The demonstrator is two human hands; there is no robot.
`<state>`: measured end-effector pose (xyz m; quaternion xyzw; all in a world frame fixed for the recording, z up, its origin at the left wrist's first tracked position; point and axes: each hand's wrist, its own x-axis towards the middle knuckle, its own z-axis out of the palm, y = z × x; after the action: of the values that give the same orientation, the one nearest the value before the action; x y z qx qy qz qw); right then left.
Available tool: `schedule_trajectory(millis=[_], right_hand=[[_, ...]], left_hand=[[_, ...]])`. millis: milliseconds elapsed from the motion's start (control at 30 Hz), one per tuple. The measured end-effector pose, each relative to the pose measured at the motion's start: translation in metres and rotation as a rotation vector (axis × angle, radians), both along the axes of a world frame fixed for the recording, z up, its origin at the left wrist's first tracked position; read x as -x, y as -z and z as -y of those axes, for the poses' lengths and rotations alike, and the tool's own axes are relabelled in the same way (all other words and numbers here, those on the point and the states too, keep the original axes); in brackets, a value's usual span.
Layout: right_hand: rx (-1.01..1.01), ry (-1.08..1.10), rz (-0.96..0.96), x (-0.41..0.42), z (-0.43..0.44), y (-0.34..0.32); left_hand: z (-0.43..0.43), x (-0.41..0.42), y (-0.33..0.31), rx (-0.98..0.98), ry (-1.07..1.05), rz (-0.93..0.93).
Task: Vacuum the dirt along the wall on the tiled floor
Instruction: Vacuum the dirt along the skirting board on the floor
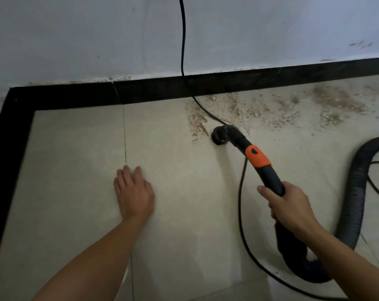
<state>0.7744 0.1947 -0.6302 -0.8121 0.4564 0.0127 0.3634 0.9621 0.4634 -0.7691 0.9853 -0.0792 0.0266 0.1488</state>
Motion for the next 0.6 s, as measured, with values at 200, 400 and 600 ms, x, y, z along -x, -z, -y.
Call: schedule_trajectory(millis=[200, 400, 600], right_hand=[[-0.143, 0.010, 0.079, -0.035, -0.012, 0.001], [-0.027, -0.133, -0.020, -0.039, -0.024, 0.007], [0.016, -0.016, 0.014, -0.073, -0.015, 0.004]], left_hand=[[0.000, 0.000, 0.000, 0.003, -0.011, 0.018], [-0.001, 0.001, 0.002, -0.011, -0.011, 0.027], [-0.001, -0.001, 0.002, -0.026, -0.016, 0.018]])
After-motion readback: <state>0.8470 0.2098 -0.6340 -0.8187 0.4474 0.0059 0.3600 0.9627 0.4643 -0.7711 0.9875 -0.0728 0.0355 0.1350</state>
